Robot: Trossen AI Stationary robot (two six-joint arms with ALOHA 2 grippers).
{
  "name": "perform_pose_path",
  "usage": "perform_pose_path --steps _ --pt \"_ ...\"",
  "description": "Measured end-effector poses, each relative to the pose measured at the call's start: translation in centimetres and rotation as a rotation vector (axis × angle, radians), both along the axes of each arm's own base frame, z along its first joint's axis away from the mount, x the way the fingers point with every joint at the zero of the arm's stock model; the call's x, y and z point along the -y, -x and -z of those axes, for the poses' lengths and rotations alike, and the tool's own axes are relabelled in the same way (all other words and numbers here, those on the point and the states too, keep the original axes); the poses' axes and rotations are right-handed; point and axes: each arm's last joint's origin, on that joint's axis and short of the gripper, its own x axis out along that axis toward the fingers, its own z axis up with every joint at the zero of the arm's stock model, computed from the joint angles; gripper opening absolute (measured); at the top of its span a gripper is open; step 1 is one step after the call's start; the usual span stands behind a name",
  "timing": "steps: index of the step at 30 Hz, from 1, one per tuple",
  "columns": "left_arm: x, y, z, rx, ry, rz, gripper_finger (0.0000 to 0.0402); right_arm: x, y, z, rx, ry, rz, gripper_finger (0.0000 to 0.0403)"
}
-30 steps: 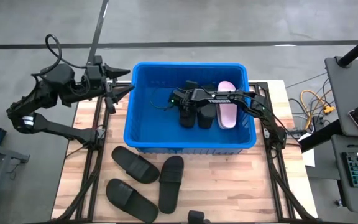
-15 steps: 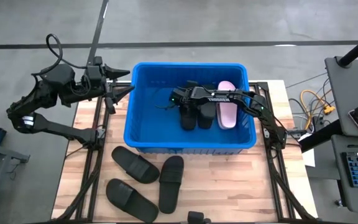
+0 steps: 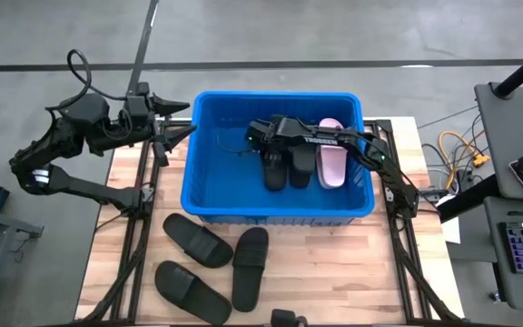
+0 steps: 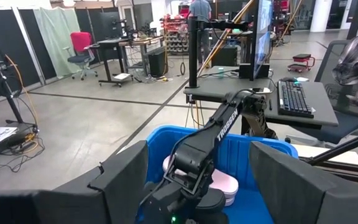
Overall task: Pick and place slides into bin
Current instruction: Put the black slide into the blue bin
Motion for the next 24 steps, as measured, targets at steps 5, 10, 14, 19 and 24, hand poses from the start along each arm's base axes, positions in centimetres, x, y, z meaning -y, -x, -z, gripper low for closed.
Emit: perform_pose_path --steps 5,10,14,19,24 --pt "0.0 0.0 0.0 0.001 0.001 0.007 0.0262 0.0 -0.2 -1.4 0.013 -0.002 -0.006 0.0321" --pt "0.0 0.1 0.0 0.001 0.001 0.009 0.0262 -0.2 0.0 -2.4 0.013 -0.064 -0.019 0.0333" --pt "0.0 0.1 0.1 -0.011 0.002 0.009 0.0262 -0.3 -0.1 -3.0 0.072 -0.111 0.06 0.0336" --pt "0.0 0.0 0.4 -0.037 0.005 0.008 0.0262 -0.6 -0.4 -4.2 0.155 -0.213 0.07 0.033" --pt "0.0 0.0 0.3 -0.025 0.032 0.007 0.0262 -0.8 -1.0 -6.3 0.273 -0.33 0.058 0.0321"
